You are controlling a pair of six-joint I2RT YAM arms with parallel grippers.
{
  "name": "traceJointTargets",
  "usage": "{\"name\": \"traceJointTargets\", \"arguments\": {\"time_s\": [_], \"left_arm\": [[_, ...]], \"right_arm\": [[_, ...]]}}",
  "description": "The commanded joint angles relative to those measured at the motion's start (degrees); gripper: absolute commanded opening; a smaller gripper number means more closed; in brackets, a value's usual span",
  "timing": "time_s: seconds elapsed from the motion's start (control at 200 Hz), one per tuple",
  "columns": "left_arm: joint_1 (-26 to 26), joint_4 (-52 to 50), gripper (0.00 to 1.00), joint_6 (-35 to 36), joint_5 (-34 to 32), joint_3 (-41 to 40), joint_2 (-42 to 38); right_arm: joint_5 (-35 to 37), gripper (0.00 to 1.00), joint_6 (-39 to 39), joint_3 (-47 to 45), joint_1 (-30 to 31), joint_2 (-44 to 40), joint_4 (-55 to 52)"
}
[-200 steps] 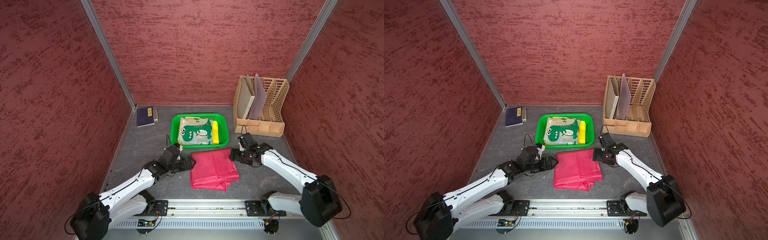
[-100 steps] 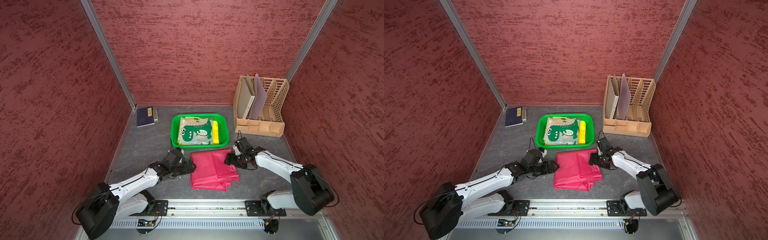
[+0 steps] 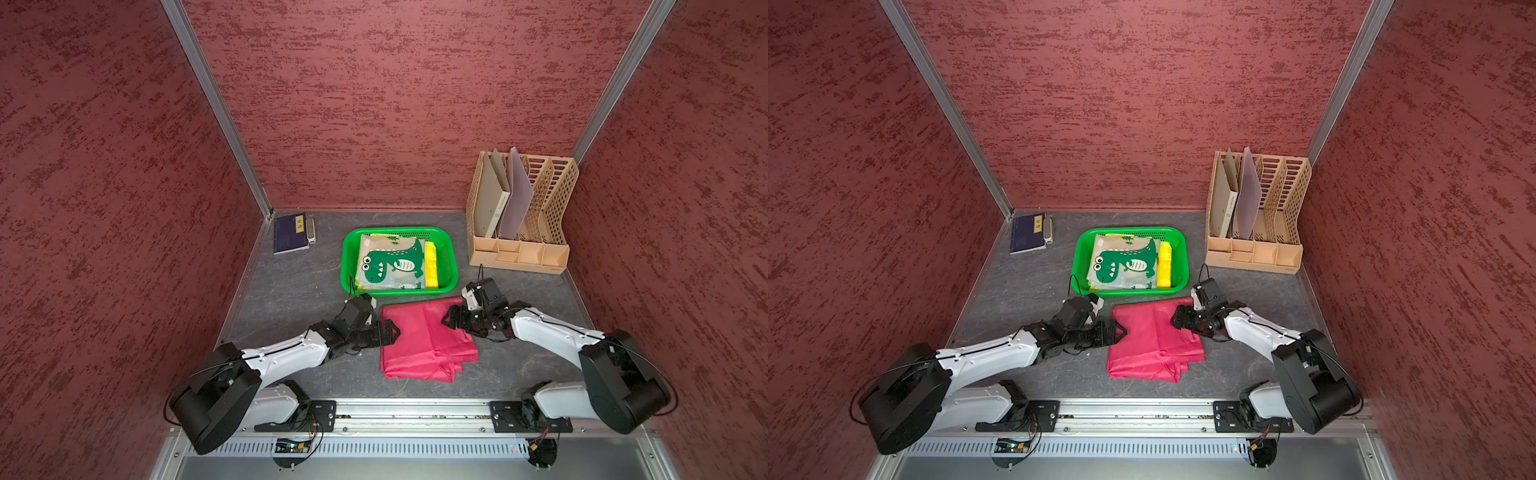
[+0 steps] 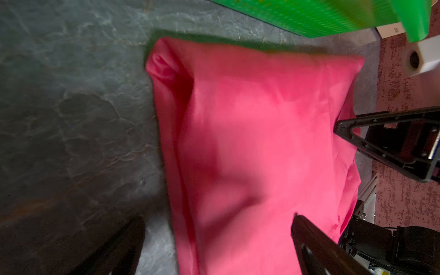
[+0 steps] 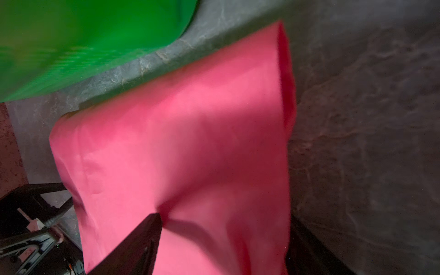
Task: Put the folded raincoat in the basket
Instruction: Pick up the raincoat from the center of the board.
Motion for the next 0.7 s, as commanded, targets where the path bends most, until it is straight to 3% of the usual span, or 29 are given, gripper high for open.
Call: {"name": "traceJointTargets", "arguments": {"time_s": [0.0, 0.27, 0.366, 0.526, 0.691], "left_arm": [[-1.14, -1.27, 0.98, -0.80, 0.33, -0.40, 2.51], [-2.59, 1.35, 0.87, -1.94, 0.21, -1.08, 4.19], [-3.03, 1.90, 0.77, -2.13, 0.13, -0.87, 4.39], [-3.65, 1.74, 0.61, -2.35, -0.60, -0.49, 3.81], [-4.11, 1.02, 0.33, -2.52, -1.95, 0.21, 2.32]], "right_arm": [[-0.55, 0.82, 2.75, -3.40, 1.94, 0.60, -2.72], [0.68, 0.79, 8.07, -5.78, 6.93, -2.41, -1.75], [1.20, 0.76, 9.64, -5.86, 8.27, -2.57, -1.32], [1.13, 0.62, 11.84, -4.79, 10.21, -2.42, -1.16], [2.45, 0.51, 12.98, -2.26, 12.33, -2.96, -2.67]]}}
